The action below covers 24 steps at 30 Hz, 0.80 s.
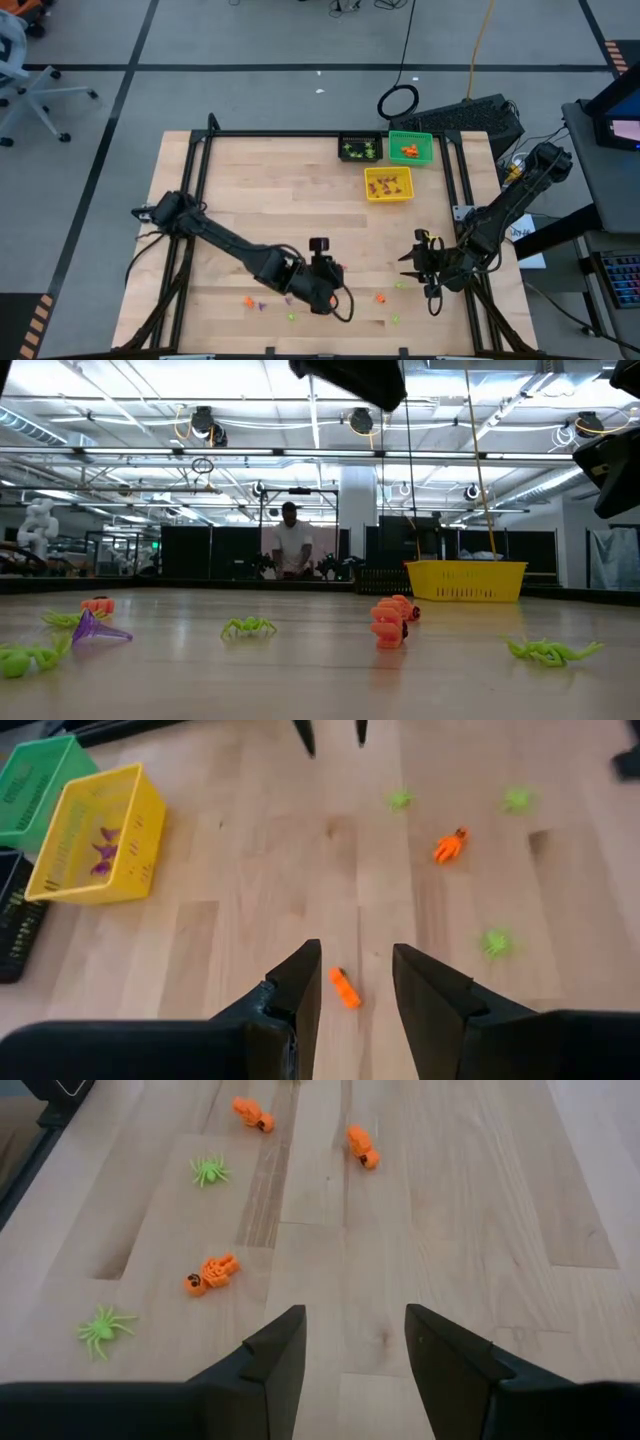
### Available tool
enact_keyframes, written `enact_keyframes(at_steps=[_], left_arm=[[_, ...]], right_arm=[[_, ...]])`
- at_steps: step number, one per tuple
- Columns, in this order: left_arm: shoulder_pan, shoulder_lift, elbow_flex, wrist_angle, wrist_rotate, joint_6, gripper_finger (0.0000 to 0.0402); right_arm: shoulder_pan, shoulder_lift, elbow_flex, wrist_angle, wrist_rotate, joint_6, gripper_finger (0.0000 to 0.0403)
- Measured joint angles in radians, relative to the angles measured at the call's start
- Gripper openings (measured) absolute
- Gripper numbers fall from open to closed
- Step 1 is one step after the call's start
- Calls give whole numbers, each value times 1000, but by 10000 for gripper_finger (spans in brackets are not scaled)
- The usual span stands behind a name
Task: Sort Halloween decoration
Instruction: Put the orange skeleton toy into the green basket
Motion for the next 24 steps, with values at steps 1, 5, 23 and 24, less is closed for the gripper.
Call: enact_keyframes(at_steps=[1,5,23,24], left_arm=[[-6,1,-14,7,-10,0,122],[-28,0,-82,118,-23,13,122],[-55,-81,-461,482,-23,13,122],[-57,-100,-491,481,-23,-4,122]], right_arm=[[0,0,0,0,0,0,157],[0,0,0,0,0,-1,157],[-2,0,0,2,29,-19,157],[-2,0,0,3,29,-19,157]])
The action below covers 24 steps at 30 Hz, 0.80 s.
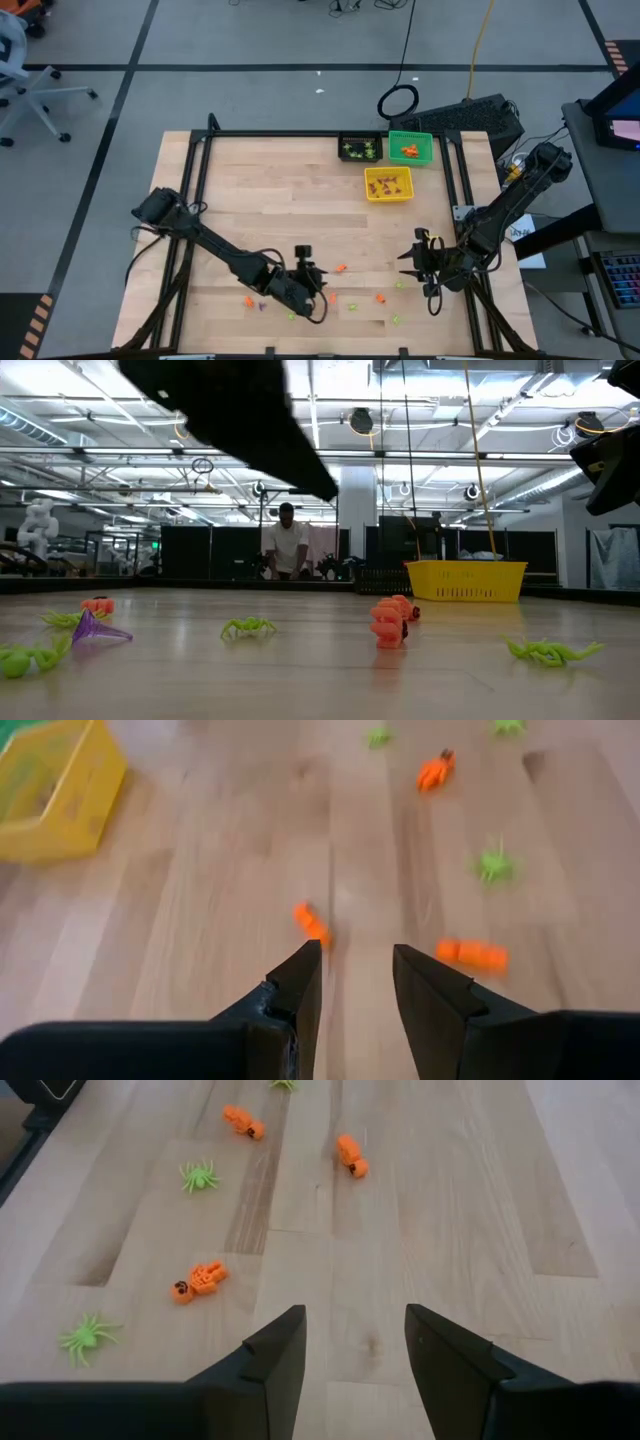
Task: Sort Halloween decoration
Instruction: Put the orange skeleton toy into the green basket
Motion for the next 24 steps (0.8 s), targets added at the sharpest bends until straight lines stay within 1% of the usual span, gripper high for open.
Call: enact_keyframes(at_steps=[4,6,9,12,17,24], left_arm=[[-18,-82,-122,46,7,-53,122],[-25,-117,-171,59,18,-91,122],[-40,-166,-248,53,28,-135,122],[-63,-206,-313,56,53,-156,122],[-91,-265,-399,47,126,-167,122],[-97,-363,-527,44,197,-193,122]], right_arm=[[0,0,0,1,2,-3,157],[0,0,0,1,20,-4,157],[-1,0,0,5,35,-9,157],[-1,0,0,5,50,-12,157],[-1,0,0,5,51,-12,157],[-1,0,0,5,51,-12,157]])
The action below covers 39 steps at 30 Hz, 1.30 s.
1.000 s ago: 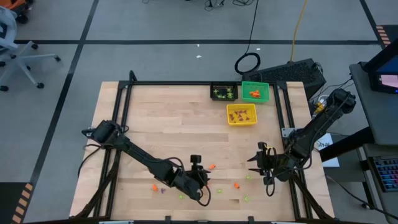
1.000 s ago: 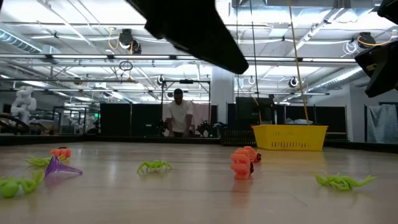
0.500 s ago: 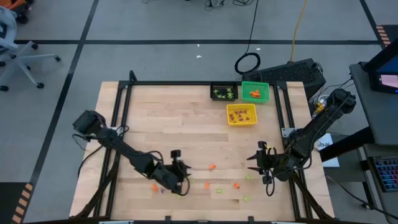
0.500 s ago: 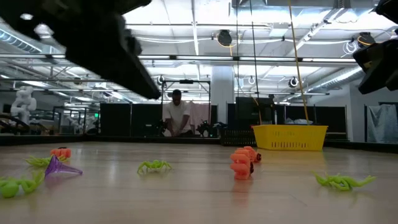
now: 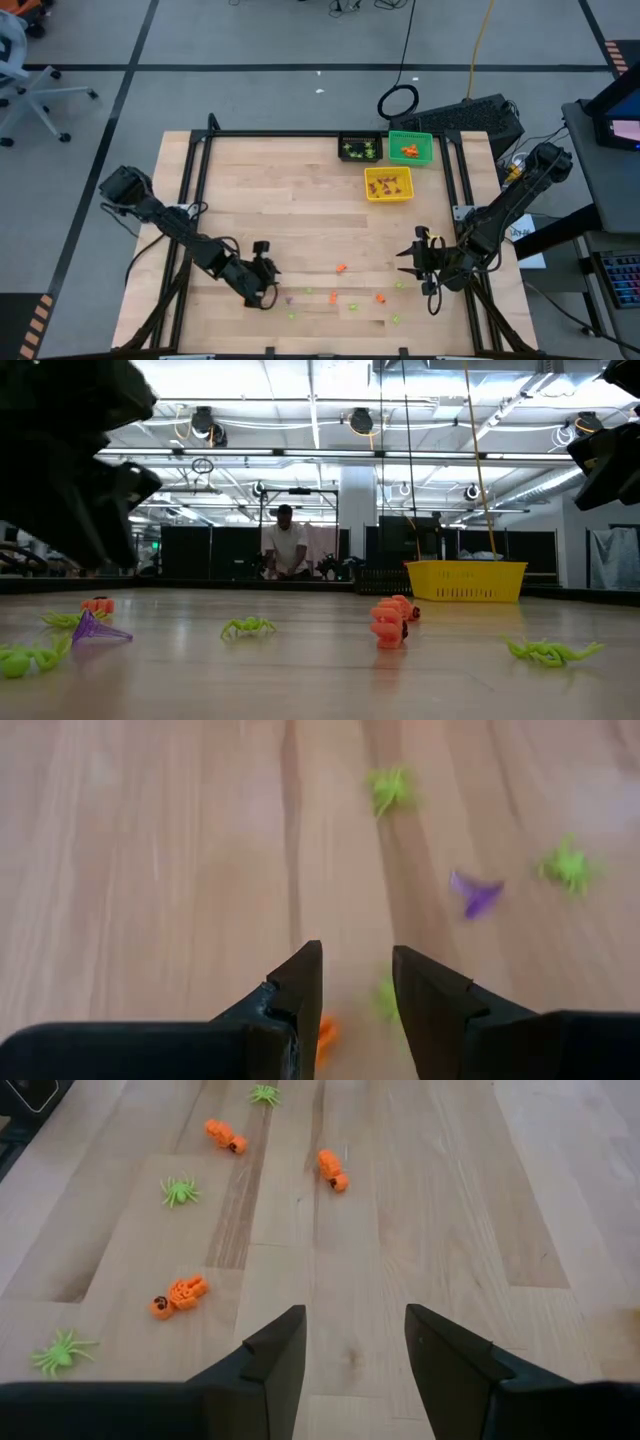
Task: Sort Halloween decoration
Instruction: Put the orange skeleton toy into the green basket
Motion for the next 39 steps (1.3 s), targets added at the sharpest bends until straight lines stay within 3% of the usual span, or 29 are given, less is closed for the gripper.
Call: enact_keyframes(at_steps=[7,12,19,31,39], left_arm=[[2,-117,-86,-2,88,-14,122],[2,-145,-94,-93,44,-13,122],[4,-145,-94,-91,17,-11,122],[38,-145,-93,-158,31,315,122],[141,-145,-93,-149,181,411,122]], right_arm=[[0,0,0,7,1,-20,157],[0,0,0,9,5,-23,157],[0,0,0,16,22,-43,157],[0,0,0,52,23,-75,157],[0,0,0,52,23,-78,157]])
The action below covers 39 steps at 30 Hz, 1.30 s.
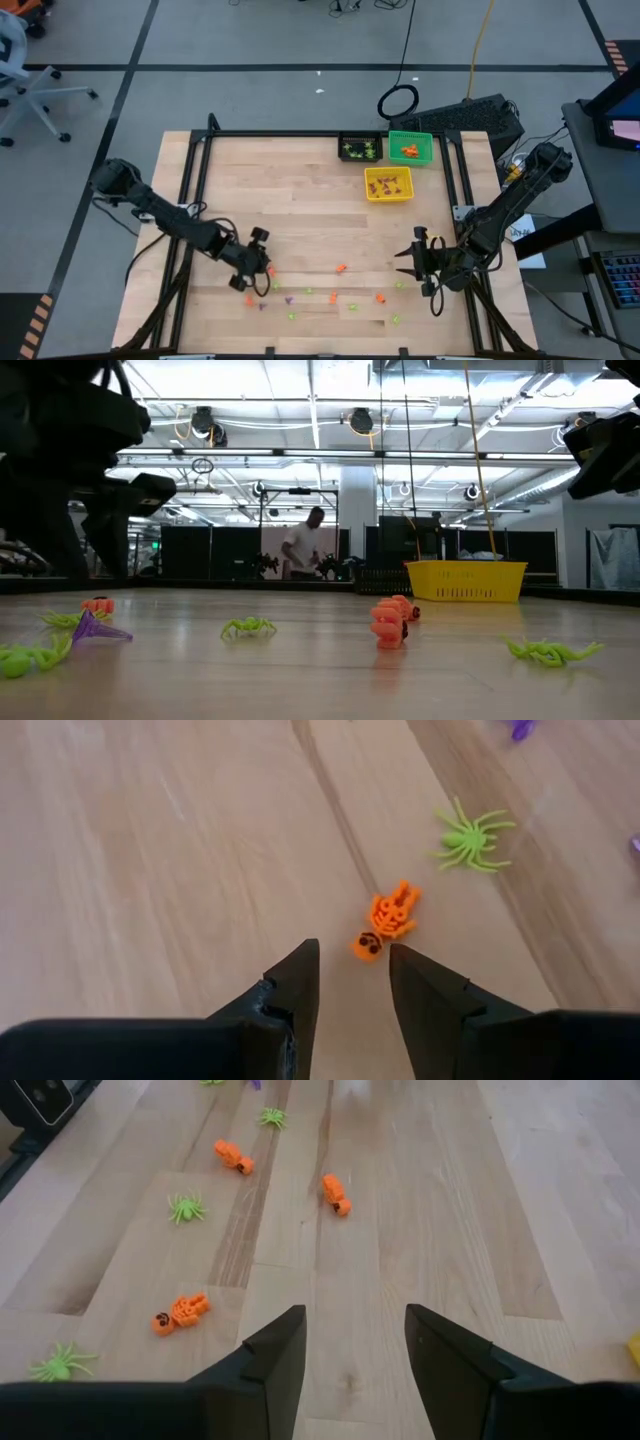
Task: Sort Halloween decoration
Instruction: Put the orange skeleton toy into the green basket
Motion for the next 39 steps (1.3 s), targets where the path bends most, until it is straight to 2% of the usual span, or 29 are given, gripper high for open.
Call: enact_keyframes(at_steps=[5,25,29,36,39], left_arm=[[36,0,0,30,80,31,122],[36,128,3,110,111,102,120],[36,129,3,107,113,102,93],[34,130,3,107,116,101,16],[34,130,3,107,116,100,9]], right_arm=[[0,0,0,0,0,0,157],[0,0,0,-2,-4,-7,157],[0,0,0,-2,-4,-7,157],[0,0,0,-2,-4,-8,157],[0,0,0,-2,-4,-7,157]])
